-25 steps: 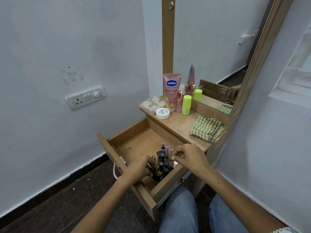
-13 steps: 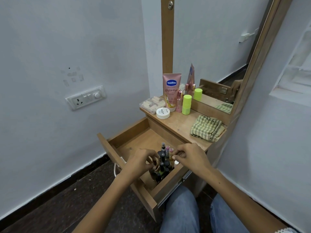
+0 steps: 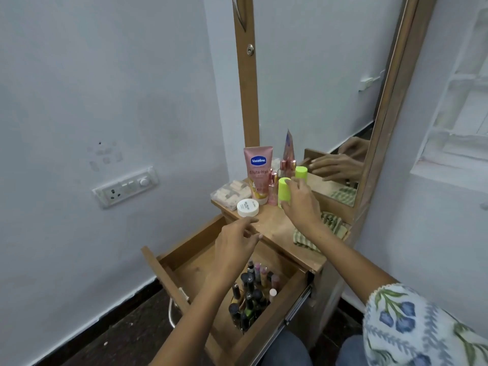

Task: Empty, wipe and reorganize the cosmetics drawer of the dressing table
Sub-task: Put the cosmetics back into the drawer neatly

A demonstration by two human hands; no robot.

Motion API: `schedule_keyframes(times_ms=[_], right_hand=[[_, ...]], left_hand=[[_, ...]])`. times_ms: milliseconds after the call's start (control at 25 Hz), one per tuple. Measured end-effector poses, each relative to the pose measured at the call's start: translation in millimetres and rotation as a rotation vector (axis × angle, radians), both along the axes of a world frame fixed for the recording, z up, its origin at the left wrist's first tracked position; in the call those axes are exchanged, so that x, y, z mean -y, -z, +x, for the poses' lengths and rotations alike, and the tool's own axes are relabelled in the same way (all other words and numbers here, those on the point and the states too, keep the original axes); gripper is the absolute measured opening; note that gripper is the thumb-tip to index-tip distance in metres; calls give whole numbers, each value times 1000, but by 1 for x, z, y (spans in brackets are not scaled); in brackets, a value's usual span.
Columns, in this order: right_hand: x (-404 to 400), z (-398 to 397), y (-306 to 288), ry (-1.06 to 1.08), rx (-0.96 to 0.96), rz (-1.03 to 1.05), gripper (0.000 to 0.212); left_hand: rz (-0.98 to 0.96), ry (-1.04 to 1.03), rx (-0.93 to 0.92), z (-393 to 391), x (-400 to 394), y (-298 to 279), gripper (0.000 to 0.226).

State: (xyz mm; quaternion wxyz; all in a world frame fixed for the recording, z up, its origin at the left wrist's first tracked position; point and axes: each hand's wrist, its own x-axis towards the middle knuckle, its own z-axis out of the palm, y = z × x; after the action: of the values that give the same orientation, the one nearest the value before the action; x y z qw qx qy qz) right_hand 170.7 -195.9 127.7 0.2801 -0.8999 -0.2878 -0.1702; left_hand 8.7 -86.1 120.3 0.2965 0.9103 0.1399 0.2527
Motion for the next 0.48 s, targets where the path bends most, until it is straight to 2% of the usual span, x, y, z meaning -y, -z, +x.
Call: schedule_keyframes(times_ms=[80,160,320,400,480], right_hand=[[-10,17,-1,3,-21,-77,66],[-14,27,5,-21,-41,-120,61],[-10,29,7,-42,39,96,22],[-6,27,8,-107,20,173,21],[1,19,10,-225,-89,300,23]], left_hand=[[-5,-17,7,9,3,0,37],[-4,-27,29,16,7,2,37],[-70,-54,72,26,13,4,41],[-118,-70,94,31,17,4,46],[-155,-68,127,35,21,4,47]])
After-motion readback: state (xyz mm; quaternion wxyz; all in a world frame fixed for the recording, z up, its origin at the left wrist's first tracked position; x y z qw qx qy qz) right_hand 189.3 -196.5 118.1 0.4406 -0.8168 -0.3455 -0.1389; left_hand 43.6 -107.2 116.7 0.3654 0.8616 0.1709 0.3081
